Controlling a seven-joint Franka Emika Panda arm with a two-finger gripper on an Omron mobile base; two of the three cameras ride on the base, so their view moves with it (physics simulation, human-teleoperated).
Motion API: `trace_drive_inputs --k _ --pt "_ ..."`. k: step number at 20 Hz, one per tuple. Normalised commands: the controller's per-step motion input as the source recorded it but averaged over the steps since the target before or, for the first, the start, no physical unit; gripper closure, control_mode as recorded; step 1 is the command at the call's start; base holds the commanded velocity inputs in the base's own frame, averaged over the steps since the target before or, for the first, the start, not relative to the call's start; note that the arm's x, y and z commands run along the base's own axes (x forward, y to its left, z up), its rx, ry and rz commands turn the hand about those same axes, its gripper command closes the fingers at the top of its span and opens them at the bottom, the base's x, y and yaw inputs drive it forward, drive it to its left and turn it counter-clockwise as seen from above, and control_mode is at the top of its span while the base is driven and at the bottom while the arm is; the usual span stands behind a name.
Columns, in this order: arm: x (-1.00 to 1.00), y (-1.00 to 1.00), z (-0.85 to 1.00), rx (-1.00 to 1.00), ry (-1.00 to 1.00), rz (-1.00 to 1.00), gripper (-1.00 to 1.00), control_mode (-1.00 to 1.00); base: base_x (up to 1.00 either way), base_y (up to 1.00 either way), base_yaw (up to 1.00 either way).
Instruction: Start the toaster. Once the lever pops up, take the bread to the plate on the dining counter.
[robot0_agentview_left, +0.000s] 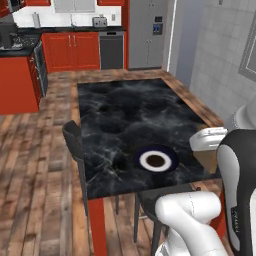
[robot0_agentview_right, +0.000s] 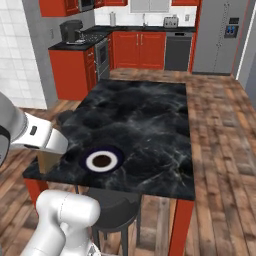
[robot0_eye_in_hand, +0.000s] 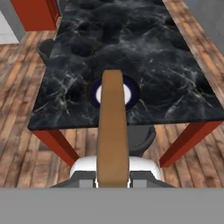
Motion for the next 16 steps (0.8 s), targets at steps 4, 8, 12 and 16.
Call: trace_drive_inputs --k 4,8,12,16 --pt "0.0 0.0 0.0 0.0 0.0 0.0 1.0 1.0 0.45 -0.03 0.0" --pt "0.0 0.0 0.0 0.0 0.0 0.0 1.0 1.0 0.45 -0.05 0.0" --pt "0.0 0.0 0.0 0.0 0.0 0.0 1.0 1.0 0.39 -0.09 0.0" --pt "0.0 0.0 0.0 0.0 0.0 0.0 1.0 1.0 0.43 -0.12 0.0"
